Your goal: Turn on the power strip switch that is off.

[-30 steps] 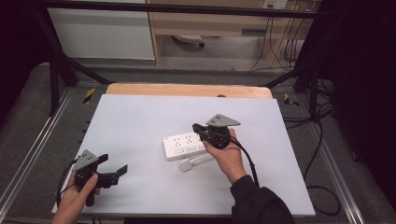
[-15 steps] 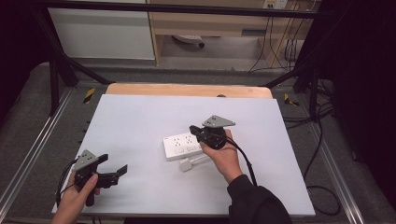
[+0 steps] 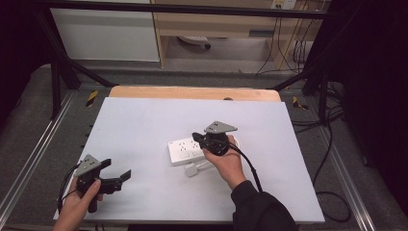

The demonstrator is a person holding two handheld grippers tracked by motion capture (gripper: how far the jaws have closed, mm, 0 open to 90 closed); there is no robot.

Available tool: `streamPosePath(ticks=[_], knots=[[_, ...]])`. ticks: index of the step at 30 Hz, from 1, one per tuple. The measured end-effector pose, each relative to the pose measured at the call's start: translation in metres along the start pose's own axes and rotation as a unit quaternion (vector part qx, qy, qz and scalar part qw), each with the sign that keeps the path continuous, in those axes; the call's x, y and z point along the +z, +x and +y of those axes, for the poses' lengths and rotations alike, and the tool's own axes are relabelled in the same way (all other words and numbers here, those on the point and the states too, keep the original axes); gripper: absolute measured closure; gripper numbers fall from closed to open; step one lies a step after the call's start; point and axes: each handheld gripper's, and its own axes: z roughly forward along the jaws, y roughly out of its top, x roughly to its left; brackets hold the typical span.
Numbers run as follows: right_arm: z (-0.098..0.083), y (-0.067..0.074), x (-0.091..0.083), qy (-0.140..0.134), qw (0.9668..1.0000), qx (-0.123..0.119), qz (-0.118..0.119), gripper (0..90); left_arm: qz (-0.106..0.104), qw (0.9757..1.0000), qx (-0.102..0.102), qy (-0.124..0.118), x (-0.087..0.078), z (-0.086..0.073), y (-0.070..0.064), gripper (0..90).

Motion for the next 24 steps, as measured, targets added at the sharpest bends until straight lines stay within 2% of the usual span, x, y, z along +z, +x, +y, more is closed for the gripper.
streamPosePath(ticks=[24], knots=[[-0.018, 0.014, 0.020, 0.031, 0.9994, -0.008, 0.014, 90.0, 0.000, 1.0000, 0.002, 0.001, 0.000, 0.000, 0.000, 6.4]])
